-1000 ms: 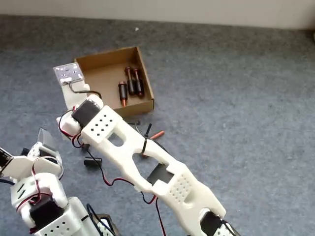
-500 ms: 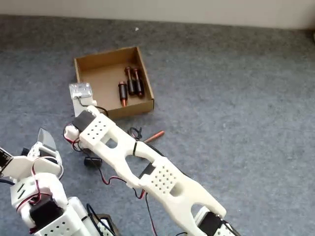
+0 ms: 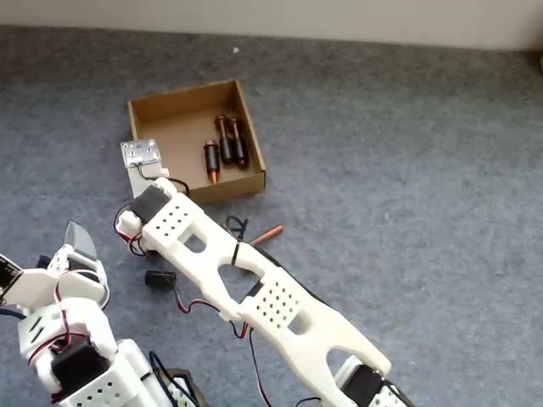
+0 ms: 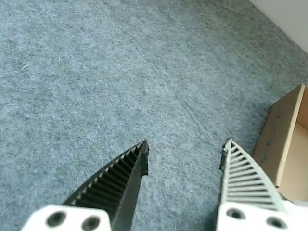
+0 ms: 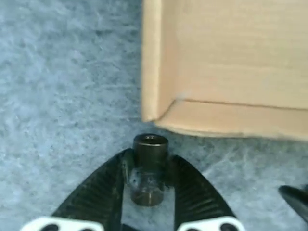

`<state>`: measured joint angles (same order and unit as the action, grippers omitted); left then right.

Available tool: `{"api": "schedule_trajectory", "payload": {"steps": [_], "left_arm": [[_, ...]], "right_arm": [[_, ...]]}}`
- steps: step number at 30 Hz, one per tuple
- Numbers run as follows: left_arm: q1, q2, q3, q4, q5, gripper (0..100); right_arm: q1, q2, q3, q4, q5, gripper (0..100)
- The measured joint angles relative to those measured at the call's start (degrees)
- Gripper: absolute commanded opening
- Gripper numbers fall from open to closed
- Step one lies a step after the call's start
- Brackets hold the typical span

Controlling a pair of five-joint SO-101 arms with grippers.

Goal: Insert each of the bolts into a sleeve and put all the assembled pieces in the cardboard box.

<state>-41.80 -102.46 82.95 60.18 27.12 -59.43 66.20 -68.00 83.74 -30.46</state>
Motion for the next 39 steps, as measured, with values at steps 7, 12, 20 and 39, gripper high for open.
{"api": "schedule_trajectory", "payload": {"steps": [7, 12, 20, 39], "left_arm": [[0.0, 0.0, 0.4, -0.1, 0.0, 26], [0.0, 0.0, 2.1, -2.8, 0.0, 26], [0.0, 0.0, 2.4, -3.6, 0.0, 26], [6.5, 0.0, 2.4, -3.6, -4.7, 26]], "right_arm": [[-0.3, 1.3, -16.7, 14.7, 6.2, 0.3], [-0.1, 1.2, -25.4, 16.3, 8.4, 0.3], [0.1, 1.3, -25.6, 16.4, 9.8, 0.3], [3.9, -46.3, 26.9, 16.4, 9.8, 0.3]]}}
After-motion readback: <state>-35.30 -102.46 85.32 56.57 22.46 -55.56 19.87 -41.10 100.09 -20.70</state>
